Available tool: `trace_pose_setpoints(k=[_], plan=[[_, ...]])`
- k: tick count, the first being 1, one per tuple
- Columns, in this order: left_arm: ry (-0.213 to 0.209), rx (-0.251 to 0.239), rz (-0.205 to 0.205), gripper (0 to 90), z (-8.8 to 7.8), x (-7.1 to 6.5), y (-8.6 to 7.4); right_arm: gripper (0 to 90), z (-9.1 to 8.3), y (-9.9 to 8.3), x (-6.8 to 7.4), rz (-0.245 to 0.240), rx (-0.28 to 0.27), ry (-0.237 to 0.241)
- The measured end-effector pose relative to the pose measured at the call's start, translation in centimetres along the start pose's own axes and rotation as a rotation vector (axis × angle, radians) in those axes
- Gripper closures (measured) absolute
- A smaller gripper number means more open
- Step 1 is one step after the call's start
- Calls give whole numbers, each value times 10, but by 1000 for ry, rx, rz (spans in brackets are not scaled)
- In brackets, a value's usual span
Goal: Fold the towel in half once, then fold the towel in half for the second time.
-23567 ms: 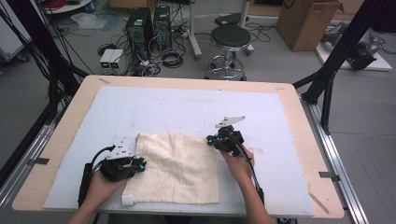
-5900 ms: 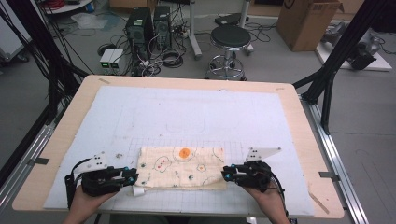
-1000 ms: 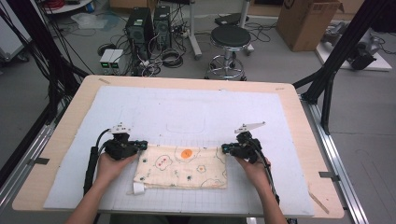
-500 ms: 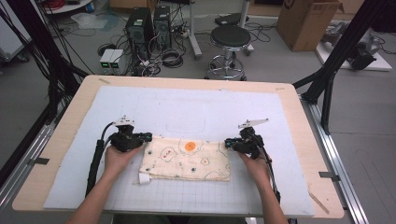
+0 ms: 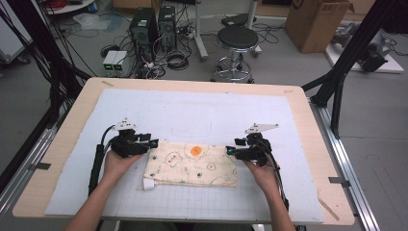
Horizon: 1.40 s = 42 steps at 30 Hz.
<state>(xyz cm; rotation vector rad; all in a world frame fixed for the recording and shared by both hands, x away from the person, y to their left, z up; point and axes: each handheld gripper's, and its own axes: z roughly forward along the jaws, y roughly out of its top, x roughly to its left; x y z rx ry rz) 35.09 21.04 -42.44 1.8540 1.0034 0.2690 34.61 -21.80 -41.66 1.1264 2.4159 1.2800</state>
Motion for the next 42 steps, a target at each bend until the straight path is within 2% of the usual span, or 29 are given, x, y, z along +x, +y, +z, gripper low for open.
trace_pose_setpoints(k=[4, 8, 11, 12, 17, 21, 26, 33, 37, 41, 42], plan=[[-2, -7, 8, 498, -3, -2, 2, 406, -4, 1, 3, 3, -14, 7], [-15, -1, -1, 505, -6, -1, 2, 374, -7, 0, 1, 13, -23, 13], [-9, 0, 13, 497, -7, -3, 3, 370, -8, 1, 4, 8, -18, 17], [-7, -7, 15, 494, -8, -3, 3, 369, -7, 1, 6, -8, -19, 15], [-4, 11, 21, 493, -7, -2, 6, 373, -5, 2, 7, -14, -18, 17], [-3, 4, 21, 501, -4, -3, 6, 377, -4, 1, 4, -11, -19, 13], [0, 46, 21, 519, 2, 1, 3, 403, -2, 1, 0, 8, -10, 5], [14, 58, -5, 547, 10, 5, 1, 463, 7, 0, -5, 23, 14, -3], [9, 70, -14, 555, 17, 6, -2, 512, 15, -3, -12, 52, 42, -2], [12, 93, -9, 576, 22, 9, -4, 546, 15, -4, -17, 62, 37, -18], [13, 92, -16, 580, 22, 10, -4, 564, 16, -5, -18, 75, 29, -10]])
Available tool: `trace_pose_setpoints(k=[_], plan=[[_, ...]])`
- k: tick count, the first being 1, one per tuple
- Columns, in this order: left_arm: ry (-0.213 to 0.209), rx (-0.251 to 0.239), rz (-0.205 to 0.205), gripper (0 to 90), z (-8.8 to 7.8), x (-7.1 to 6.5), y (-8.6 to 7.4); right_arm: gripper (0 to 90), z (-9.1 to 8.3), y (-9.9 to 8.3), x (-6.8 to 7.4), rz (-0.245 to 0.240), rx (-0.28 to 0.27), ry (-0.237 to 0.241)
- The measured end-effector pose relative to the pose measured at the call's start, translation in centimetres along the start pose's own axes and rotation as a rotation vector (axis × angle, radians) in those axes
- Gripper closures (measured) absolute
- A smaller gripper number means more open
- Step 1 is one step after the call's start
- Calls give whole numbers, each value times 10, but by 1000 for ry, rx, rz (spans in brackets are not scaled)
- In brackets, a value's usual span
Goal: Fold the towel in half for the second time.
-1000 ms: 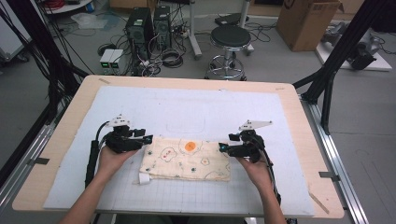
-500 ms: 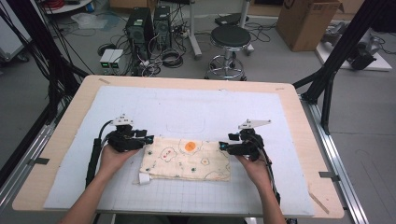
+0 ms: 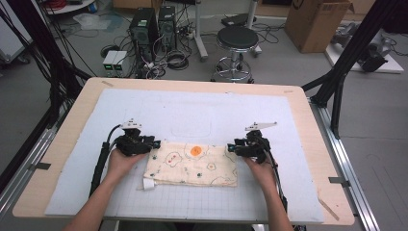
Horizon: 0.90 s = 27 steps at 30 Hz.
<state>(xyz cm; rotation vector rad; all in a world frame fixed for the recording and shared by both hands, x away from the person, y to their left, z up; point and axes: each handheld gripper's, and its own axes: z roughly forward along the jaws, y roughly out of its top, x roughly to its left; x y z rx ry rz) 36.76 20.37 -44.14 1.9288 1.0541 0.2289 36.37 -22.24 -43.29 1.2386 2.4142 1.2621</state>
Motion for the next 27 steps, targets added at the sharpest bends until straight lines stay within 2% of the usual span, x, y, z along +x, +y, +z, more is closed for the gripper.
trace_pose_setpoints(k=[2, 5, 8, 11, 14, 17, 21, 24, 27], plan=[[0, -5, -14, 608, 1, 2, 0, 589, 1, 0, -2, 11, 0, 0], [-18, -14, -40, 628, 2, 3, 0, 603, 6, -1, -4, 17, 36, 1], [-2, 1, -38, 675, 6, 0, 0, 672, 11, -3, -5, 32, 48, 24], [4, 25, -35, 751, 8, -1, -1, 770, 11, -2, -3, 16, 50, 32], [8, 19, -18, 827, 7, -2, 0, 839, 12, -1, -3, 12, 71, 36], [21, 11, -15, 842, 4, -2, 4, 852, 11, 4, -3, 15, 77, 34], [22, -34, -49, 845, -1, 3, 10, 856, 10, 18, -4, -2, 93, 34], [39, -45, -46, 846, -3, 4, 19, 856, 8, 25, -5, 5, 99, 25], [40, -77, -45, 846, -7, 5, 30, 856, 0, 38, -8, 8, 66, 11]])
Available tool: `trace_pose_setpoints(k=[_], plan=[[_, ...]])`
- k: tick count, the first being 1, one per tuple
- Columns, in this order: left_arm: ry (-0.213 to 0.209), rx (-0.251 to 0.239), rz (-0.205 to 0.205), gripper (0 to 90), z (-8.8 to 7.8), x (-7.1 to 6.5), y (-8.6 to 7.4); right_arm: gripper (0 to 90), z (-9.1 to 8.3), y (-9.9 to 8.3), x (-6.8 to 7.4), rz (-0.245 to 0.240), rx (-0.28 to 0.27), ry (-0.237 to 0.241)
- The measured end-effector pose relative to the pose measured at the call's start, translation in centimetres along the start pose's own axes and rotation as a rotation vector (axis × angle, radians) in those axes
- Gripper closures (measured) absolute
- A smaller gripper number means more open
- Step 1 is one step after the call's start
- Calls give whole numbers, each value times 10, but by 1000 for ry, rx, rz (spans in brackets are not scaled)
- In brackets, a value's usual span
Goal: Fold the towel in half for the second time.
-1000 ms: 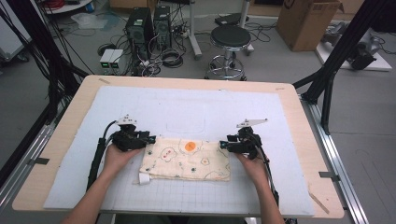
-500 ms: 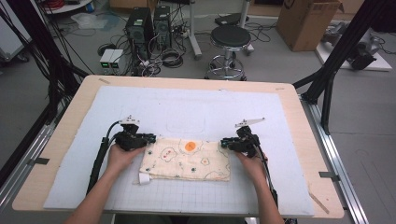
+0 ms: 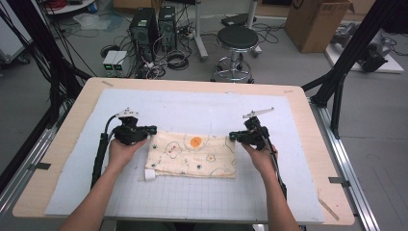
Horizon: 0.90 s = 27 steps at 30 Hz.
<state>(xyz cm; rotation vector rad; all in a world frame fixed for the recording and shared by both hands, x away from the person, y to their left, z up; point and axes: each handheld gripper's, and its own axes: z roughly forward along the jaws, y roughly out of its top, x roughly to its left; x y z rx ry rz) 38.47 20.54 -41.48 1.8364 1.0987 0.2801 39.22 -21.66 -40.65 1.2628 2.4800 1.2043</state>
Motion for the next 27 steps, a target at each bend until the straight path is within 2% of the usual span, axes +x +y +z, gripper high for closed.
trace_pose_setpoints(k=[1, 2, 4, 5, 7, 8, 12, 15, 18, 25, 27], plan=[[1, -10, 0, 846, -1, 0, 4, 856, 0, 0, 0, 0, 0, 0], [8, -15, 5, 845, -2, 1, 7, 856, -4, 4, -2, 12, -35, 4], [14, -33, -1, 845, -2, 2, 8, 856, -5, 4, -2, 17, -47, 11], [14, -22, 0, 845, 0, 3, 6, 856, -4, 4, -4, 25, -51, 11], [11, 13, -6, 845, 5, 4, 3, 856, 4, -1, -9, 62, -1, 15], [17, 26, 0, 845, 7, 4, 1, 856, 6, -2, -11, 68, 7, 19], [18, 38, -4, 844, 9, 6, -2, 856, 9, -3, -11, 67, 17, 22], [11, 17, 1, 843, 5, 5, 0, 855, 4, -2, -10, 57, -23, 35], [4, -11, 9, 842, -2, 3, 2, 855, 0, -1, -7, 49, -26, 51], [-11, -11, 50, 838, -8, -6, 1, 854, -11, -8, -3, 42, -61, 69], [-17, -28, 40, 839, -10, -8, -4, 854, -13, -11, -2, 43, -71, 78]])
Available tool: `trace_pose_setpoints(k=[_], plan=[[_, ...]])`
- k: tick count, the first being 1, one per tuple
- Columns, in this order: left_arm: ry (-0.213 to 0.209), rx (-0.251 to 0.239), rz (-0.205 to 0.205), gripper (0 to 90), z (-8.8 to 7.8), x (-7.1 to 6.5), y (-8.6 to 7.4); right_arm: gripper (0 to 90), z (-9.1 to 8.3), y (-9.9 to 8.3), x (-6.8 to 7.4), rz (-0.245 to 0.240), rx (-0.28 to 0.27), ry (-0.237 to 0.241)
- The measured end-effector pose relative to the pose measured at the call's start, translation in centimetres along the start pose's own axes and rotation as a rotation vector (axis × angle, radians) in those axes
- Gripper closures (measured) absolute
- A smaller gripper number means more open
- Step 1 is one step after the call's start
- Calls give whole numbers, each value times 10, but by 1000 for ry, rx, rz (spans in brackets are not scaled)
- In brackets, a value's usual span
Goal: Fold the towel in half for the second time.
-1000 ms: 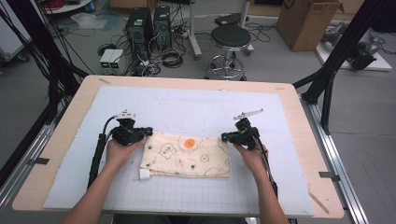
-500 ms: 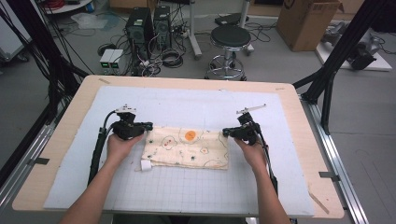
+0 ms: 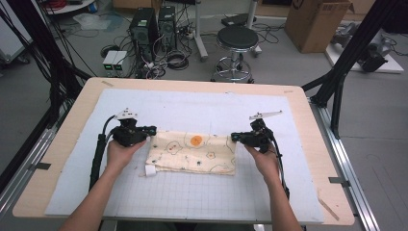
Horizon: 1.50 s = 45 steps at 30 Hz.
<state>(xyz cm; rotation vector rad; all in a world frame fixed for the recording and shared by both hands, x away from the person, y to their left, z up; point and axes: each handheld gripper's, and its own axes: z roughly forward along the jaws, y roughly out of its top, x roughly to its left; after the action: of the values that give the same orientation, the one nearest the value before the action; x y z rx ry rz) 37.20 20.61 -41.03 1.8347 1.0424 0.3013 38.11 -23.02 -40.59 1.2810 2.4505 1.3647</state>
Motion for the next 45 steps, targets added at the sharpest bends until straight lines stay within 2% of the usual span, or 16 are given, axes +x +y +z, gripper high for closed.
trace_pose_setpoints(k=[4, 10, 14, 17, 21, 25, 27, 30, 36, 39, 45], plan=[[-7, 1, 1, 839, -4, -3, -7, 854, -3, -4, 3, -10, -6, 8], [-11, -3, 29, 838, -11, -8, -9, 853, -9, -9, 11, -33, -22, 24], [-19, -4, 38, 837, -14, -10, -16, 852, -11, -14, 15, -47, -11, 36], [-31, 19, 45, 835, -15, -12, -21, 852, -11, -19, 18, -53, 2, 38], [-38, 66, 120, 833, -16, -22, -23, 852, -12, -23, 27, -87, 14, 21], [-37, 89, 148, 834, -20, -24, -25, 852, -15, -28, 31, -107, 20, 20], [-46, 71, 132, 836, -22, -25, -29, 850, -16, -31, 31, -99, 22, 24], [-49, 88, 136, 836, -25, -25, -37, 848, -17, -35, 32, -98, 14, 35], [-56, 98, 143, 836, -30, -26, -46, 848, -15, -44, 38, -120, 48, 48], [-65, 91, 135, 836, -32, -28, -49, 848, -16, -46, 41, -128, 50, 50], [-83, 105, 149, 836, -36, -31, -57, 848, -16, -55, 43, -136, 65, 58]])
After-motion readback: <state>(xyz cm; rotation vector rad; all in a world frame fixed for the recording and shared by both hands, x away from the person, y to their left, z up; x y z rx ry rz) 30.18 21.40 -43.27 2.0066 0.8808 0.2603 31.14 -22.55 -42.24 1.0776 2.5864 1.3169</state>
